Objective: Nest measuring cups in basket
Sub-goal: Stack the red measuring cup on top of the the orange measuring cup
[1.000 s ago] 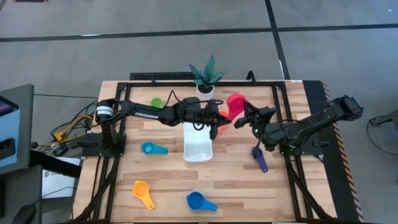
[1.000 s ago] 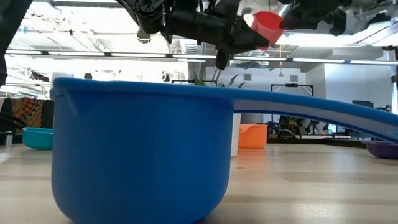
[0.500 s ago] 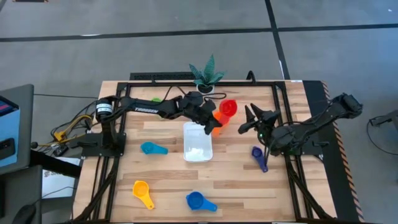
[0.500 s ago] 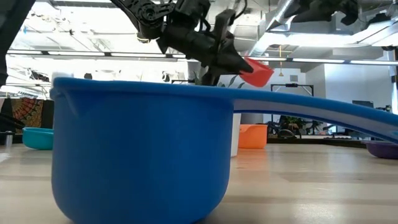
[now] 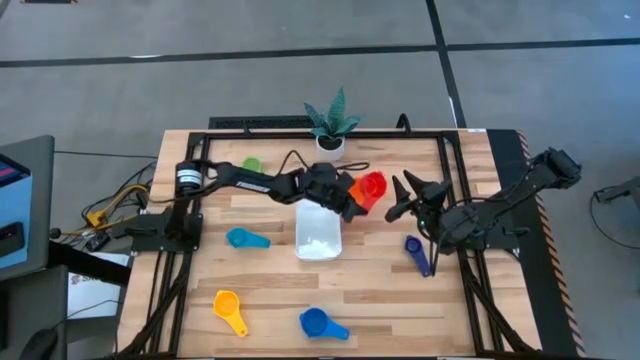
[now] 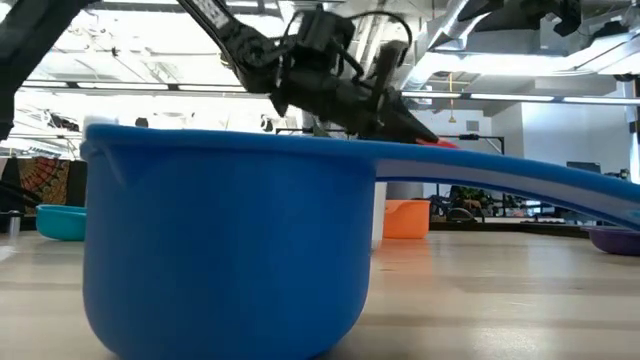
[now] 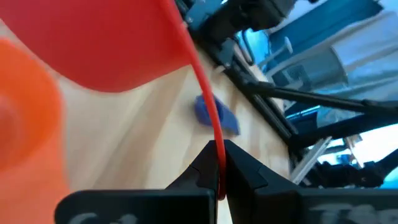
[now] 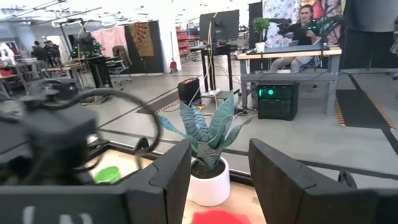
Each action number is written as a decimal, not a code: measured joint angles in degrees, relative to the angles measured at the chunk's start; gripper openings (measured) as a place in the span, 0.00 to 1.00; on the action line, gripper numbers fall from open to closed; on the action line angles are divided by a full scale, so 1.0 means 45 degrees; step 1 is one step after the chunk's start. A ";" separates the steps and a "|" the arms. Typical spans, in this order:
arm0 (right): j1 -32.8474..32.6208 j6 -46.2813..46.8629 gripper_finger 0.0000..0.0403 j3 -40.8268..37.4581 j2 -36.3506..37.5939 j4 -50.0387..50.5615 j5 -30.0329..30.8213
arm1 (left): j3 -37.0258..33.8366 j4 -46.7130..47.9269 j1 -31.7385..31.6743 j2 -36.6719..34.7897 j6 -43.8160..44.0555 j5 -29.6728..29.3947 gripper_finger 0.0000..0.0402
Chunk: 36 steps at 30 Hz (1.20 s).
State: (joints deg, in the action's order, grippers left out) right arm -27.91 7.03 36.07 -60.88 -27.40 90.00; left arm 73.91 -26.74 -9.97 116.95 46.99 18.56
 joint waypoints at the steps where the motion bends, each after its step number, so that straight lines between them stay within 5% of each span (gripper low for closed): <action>1: -0.0048 0.0000 0.45 0.0000 0.0000 0.0025 0.0001 | 0.0172 -0.0007 -0.0140 0.0142 0.0095 0.0172 0.00; 10: -0.0227 -0.0013 0.44 0.0000 0.0053 0.0130 0.0000 | 0.0320 0.1210 -0.0752 -0.0108 0.0269 0.0974 0.00; 24: -0.0304 -0.0005 0.43 0.0000 0.0053 0.0370 0.0000 | 0.0325 0.2456 0.0871 -0.0156 -0.1119 0.0538 0.00; 36: -0.0452 0.0005 0.43 -0.0003 0.0086 0.0254 0.0000 | -0.1127 0.3054 0.2327 -0.1366 -0.0956 -0.1961 0.00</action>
State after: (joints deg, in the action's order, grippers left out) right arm -29.94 7.05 36.06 -60.50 -26.25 90.00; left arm 68.84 -13.00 0.50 110.80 42.69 9.74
